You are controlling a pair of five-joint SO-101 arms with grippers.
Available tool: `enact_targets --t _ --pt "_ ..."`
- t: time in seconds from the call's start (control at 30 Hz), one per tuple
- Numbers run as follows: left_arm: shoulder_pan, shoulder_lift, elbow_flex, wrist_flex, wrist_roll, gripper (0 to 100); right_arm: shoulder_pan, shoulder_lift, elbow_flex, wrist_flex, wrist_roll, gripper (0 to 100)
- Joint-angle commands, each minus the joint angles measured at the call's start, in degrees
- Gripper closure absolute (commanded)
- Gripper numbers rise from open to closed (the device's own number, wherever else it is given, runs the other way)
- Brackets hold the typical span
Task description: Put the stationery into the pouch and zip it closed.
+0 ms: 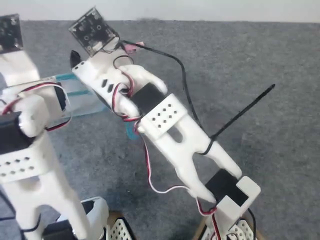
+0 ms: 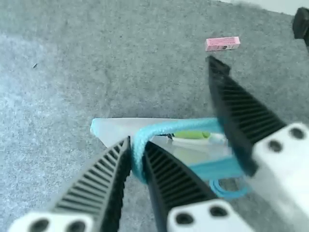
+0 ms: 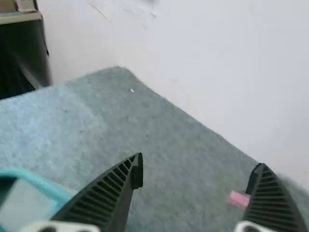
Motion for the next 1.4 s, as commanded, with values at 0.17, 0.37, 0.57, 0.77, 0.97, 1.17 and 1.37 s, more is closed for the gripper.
enact_targets --t 0.17,0.37,0.57,0.77,0.97,1.17,1.37 --pt "-7.0 -1.8 2.2 -3.8 1.2 99 8.2 -10.4 -2.2 29.6 6.5 66.6" --pt "-7.9 -1.8 2.0 -2.0 -0.2 99 15.9 -15.8 11.0 33.6 9.5 66.7" --pt "-8.3 -1.8 2.2 -2.2 -0.3 99 24.8 -31.3 38.4 21.8 12.0 66.7" --pt "-14.6 -1.8 2.2 -8.4 1.3 99 18.2 -34.0 60.2 1.2 15.3 66.7" --pt "-18.4 -1.8 2.2 -9.0 -0.7 99 16.0 -23.1 56.4 -16.8 14.9 66.7" --pt "-18.4 -1.8 2.2 -9.1 -0.8 99 16.5 -0.1 30.8 -15.2 6.7 66.7" --pt "-18.4 -1.8 2.2 -10.2 -0.9 99 14.0 28.4 -4.2 -13.7 1.4 71.2"
